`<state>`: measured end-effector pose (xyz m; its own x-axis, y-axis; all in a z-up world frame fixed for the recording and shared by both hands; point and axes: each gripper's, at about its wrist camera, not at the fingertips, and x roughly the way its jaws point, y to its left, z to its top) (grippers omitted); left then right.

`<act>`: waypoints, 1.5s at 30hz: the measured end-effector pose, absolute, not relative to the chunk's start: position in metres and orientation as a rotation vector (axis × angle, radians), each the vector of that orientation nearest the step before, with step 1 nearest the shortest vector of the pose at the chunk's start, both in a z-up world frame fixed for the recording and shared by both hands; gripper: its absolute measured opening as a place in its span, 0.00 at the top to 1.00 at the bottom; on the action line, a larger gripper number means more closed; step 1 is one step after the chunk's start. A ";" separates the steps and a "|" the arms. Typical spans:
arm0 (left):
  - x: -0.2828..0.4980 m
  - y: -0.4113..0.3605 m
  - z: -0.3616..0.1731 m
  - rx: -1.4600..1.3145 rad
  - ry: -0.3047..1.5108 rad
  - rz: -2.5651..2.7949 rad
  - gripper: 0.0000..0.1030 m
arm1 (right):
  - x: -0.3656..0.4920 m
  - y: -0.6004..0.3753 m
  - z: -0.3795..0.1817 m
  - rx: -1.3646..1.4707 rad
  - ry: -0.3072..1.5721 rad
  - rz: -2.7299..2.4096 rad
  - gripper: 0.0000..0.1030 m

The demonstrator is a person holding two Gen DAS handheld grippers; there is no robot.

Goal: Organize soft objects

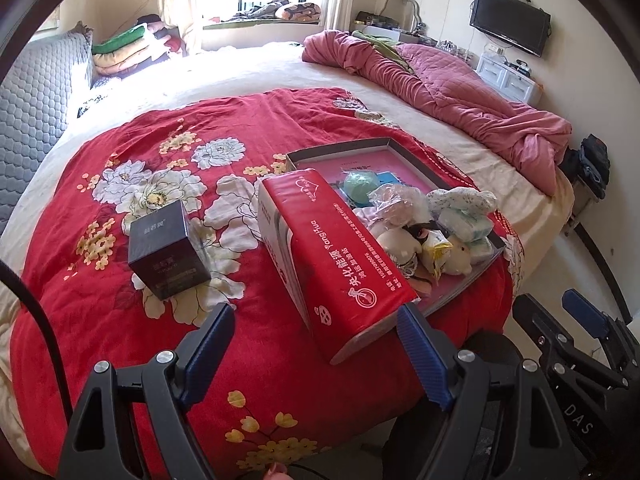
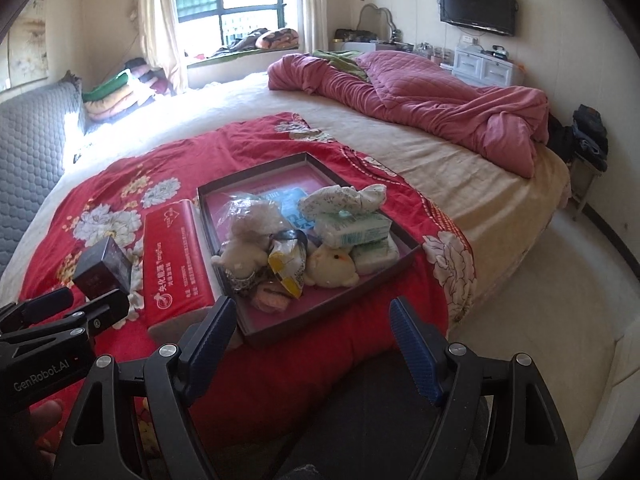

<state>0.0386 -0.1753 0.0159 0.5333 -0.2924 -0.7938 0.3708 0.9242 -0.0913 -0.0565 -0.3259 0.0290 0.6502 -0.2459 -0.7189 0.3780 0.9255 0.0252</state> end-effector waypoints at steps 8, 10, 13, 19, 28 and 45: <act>0.035 -0.177 0.013 0.104 0.931 -0.399 0.20 | -0.058 -0.322 0.024 0.176 0.806 -0.343 0.23; 0.035 -0.177 0.012 0.106 0.932 -0.398 0.20 | -0.058 -0.323 0.023 0.181 0.808 -0.343 0.23; 0.035 -0.178 0.012 0.110 0.935 -0.397 0.20 | -0.058 -0.324 0.021 0.194 0.811 -0.339 0.23; 0.034 -0.178 0.010 0.111 0.940 -0.399 0.20 | -0.058 -0.325 0.019 0.210 0.821 -0.335 0.23; 0.034 -0.179 0.008 0.110 0.952 -0.395 0.20 | -0.057 -0.327 0.018 0.223 0.822 -0.330 0.23; 0.034 -0.183 -0.003 0.142 0.964 -0.373 0.20 | -0.057 -0.333 0.012 0.252 0.833 -0.326 0.23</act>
